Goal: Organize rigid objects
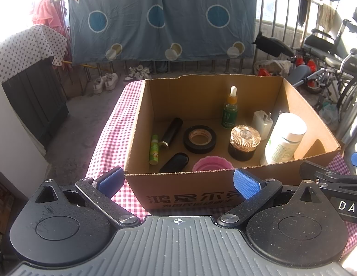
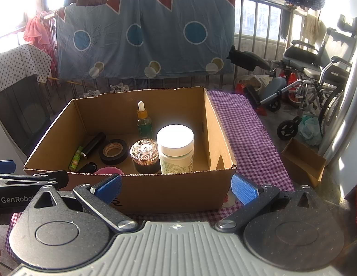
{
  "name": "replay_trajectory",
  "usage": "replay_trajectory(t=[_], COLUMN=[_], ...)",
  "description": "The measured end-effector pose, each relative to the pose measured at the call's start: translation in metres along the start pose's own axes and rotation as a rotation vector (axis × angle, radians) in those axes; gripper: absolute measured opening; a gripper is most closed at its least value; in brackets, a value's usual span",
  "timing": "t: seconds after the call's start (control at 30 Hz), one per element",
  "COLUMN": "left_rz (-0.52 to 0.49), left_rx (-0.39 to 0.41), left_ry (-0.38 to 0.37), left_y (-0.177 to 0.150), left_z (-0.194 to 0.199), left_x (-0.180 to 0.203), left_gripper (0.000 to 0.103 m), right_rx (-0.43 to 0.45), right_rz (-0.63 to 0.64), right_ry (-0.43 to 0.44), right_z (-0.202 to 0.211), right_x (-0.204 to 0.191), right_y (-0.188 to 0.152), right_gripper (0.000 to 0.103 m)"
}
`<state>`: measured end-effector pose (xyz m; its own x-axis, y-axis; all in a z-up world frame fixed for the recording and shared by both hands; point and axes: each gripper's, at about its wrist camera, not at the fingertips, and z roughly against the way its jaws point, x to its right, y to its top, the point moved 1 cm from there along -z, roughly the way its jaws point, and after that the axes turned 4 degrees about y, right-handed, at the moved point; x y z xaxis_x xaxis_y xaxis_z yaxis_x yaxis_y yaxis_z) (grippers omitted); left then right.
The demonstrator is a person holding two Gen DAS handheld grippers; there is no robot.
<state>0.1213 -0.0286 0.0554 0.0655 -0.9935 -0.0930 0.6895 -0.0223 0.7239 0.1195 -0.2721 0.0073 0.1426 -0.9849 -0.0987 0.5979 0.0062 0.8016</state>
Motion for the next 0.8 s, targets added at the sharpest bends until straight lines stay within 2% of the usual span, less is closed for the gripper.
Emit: replay_trajectory(t=[0.8], left_rz=[0.009], left_rx=[0.001], left_ry=[0.007], left_y=[0.0012], left_z=[0.0056], left_x=[-0.0001], left_gripper=[0.101], right_rx=[0.008], right_rz=[0.003], right_ry=[-0.01], right_z=[0.0052], right_x=[-0.0049], right_y=[0.002], right_gripper=[0.103])
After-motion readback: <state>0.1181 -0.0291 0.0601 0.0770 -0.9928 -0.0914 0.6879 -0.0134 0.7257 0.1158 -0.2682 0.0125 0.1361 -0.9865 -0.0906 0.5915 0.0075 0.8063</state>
